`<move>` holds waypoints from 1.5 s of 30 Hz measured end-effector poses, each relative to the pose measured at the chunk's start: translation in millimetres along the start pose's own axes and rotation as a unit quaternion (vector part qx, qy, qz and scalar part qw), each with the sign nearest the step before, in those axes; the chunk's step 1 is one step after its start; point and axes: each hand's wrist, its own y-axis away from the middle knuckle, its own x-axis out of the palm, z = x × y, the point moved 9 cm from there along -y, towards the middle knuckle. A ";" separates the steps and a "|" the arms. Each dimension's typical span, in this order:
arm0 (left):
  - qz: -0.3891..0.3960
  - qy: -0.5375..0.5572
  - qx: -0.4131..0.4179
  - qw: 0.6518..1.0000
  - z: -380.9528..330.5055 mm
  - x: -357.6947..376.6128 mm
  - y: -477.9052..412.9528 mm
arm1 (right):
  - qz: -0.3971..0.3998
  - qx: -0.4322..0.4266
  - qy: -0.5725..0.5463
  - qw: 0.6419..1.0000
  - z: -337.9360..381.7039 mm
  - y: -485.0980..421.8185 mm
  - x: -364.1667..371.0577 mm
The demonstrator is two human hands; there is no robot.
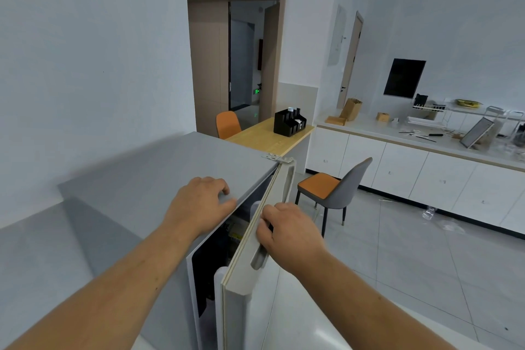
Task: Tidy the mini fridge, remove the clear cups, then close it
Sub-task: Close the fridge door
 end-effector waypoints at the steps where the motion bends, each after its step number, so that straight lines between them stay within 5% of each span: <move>1: 0.000 0.000 0.000 1.000 0.2 0.2 0.0 | -0.001 0.001 -0.003 1.000 1.0 -0.8 1.2; 45: 0.000 -0.009 0.002 1.000 -0.3 -1.4 -1.6 | -0.011 0.010 0.032 0.999 29.5 -34.1 21.7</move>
